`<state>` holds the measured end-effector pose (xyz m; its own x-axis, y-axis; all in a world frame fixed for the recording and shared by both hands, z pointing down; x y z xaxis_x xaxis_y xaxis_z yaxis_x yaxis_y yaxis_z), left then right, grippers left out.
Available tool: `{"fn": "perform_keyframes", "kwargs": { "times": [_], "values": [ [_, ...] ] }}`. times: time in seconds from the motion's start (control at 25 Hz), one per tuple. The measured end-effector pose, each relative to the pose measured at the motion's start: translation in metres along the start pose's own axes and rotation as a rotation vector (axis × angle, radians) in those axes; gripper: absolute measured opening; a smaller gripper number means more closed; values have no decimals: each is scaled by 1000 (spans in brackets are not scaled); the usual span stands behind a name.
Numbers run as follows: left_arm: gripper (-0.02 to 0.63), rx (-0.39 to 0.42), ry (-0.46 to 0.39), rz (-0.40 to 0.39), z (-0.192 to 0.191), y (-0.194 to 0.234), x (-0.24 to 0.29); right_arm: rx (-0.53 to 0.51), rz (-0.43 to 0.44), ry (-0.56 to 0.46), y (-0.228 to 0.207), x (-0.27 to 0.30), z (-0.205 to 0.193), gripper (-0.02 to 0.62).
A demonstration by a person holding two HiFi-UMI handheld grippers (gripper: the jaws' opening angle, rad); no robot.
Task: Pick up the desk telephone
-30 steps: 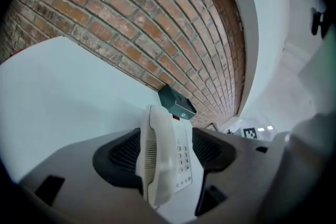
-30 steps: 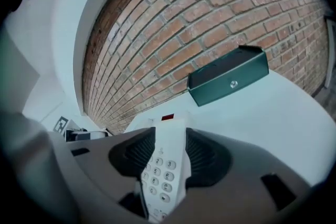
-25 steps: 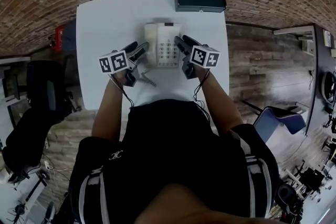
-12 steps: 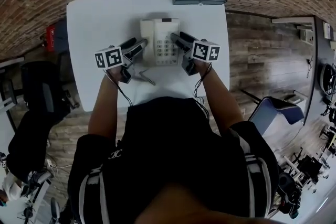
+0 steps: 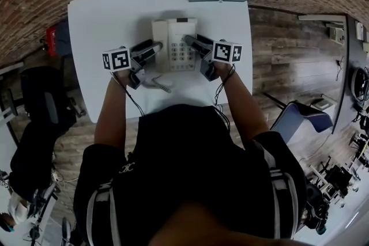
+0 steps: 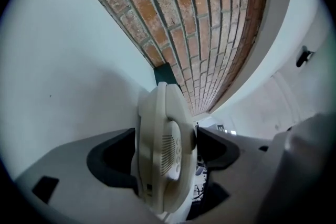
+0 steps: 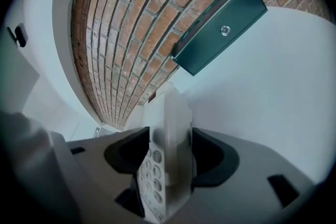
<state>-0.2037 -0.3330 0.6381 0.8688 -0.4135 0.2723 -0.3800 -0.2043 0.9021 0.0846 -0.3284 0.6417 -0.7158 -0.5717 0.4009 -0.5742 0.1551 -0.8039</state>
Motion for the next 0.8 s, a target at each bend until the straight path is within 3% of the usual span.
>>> {"fn": "perform_keyframes", "kwargs": {
  "times": [0.28,0.8],
  "values": [
    [348,-9,100,-54,-4,-1,7,23,10,45,0,5,1,218],
    [344,-21,83,-18,-2,-2,8,16,-31,77,6,4,4,219]
  ]
}}
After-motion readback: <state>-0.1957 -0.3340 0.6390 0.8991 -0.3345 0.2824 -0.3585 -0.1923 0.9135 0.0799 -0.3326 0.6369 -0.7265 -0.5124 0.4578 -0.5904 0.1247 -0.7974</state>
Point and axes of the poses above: the fingertips, and each gripper's own axes: x forward along the fingers, y to its left, z out of its top, the point moved 10 cm from there along -x, backward along the fingers, and after that the axes turned 8 degrees about -y, right-handed, at the moved point
